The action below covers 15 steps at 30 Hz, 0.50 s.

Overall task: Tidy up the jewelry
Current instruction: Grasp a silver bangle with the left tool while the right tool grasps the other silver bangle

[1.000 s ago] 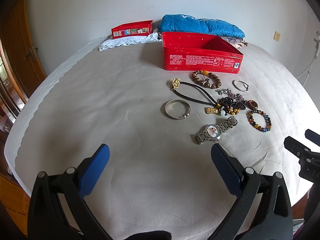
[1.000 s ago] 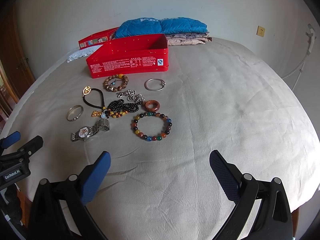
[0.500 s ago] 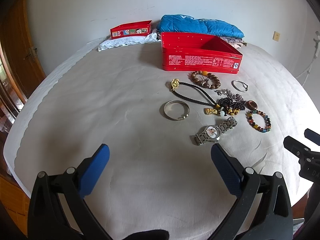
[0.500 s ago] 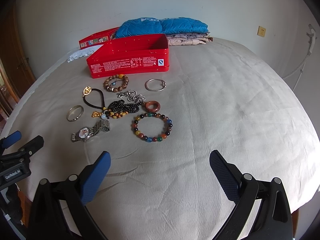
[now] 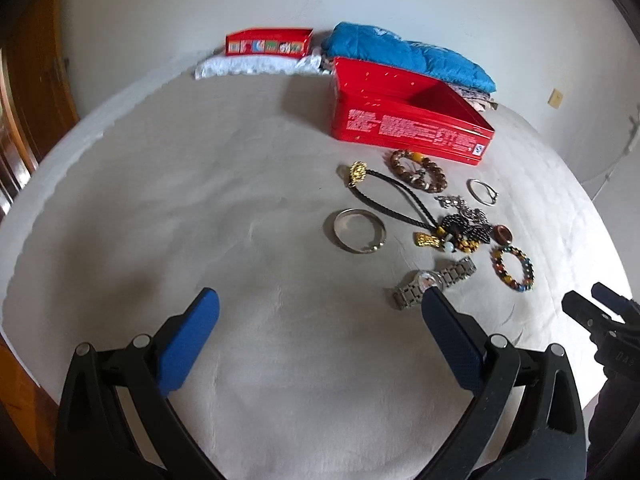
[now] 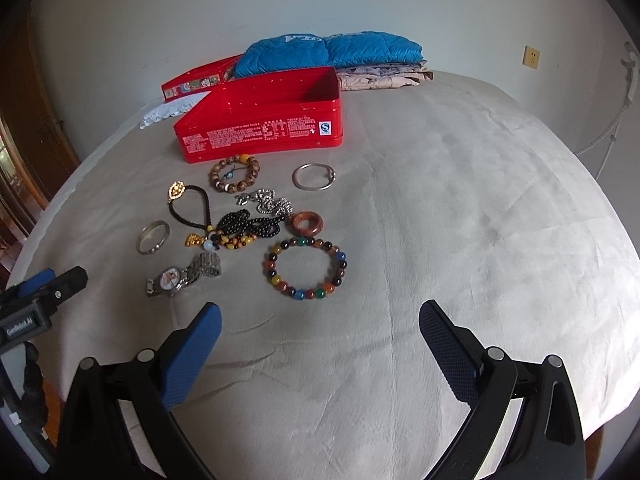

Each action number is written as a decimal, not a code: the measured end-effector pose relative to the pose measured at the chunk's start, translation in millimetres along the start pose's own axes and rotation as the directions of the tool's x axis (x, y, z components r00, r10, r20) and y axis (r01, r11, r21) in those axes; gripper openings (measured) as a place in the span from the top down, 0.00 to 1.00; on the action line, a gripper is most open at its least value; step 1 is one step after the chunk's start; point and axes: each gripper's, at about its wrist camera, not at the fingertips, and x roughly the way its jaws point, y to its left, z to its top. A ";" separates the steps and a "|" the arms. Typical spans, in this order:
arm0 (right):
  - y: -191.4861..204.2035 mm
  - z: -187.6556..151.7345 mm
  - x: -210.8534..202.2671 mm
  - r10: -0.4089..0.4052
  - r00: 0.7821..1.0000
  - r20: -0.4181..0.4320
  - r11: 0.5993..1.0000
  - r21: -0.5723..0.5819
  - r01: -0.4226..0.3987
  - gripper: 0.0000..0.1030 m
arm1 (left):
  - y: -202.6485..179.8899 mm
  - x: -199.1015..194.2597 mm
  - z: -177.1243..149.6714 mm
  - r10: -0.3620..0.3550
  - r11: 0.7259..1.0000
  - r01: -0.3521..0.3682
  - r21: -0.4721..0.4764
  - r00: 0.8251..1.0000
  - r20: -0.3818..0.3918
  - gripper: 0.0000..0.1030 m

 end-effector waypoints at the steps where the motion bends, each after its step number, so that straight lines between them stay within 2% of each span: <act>1: -1.3 2.7 1.8 0.010 1.000 -0.004 1.000 0.003 -0.010 0.04 | 0.5 4.5 3.1 0.000 1.000 0.000 -0.002 1.000 -0.009 0.04; 4: -5.0 13.6 9.4 0.060 0.998 -0.029 0.998 0.013 -0.060 0.04 | -1.4 18.0 16.9 0.019 1.000 -0.018 0.023 0.999 -0.034 0.04; 6: -7.8 22.3 15.9 0.087 0.995 -0.050 0.996 0.020 -0.086 0.10 | -7.3 29.5 27.6 0.030 0.998 -0.026 0.054 0.998 -0.060 0.04; 11: -16.9 52.8 35.5 0.109 0.990 -0.090 0.994 0.043 -0.105 0.15 | -22.0 56.1 46.2 -0.003 0.996 0.017 0.093 0.989 -0.148 0.04; 13: -19.5 63.9 43.0 0.111 0.988 -0.105 0.993 0.041 -0.107 0.17 | -28.1 69.7 52.2 0.005 0.993 0.016 0.114 0.983 -0.186 0.08; 15: -21.7 73.7 52.1 0.106 0.987 -0.119 0.994 0.042 -0.102 0.18 | -29.9 84.1 55.9 0.005 0.993 0.022 0.112 0.971 -0.238 0.23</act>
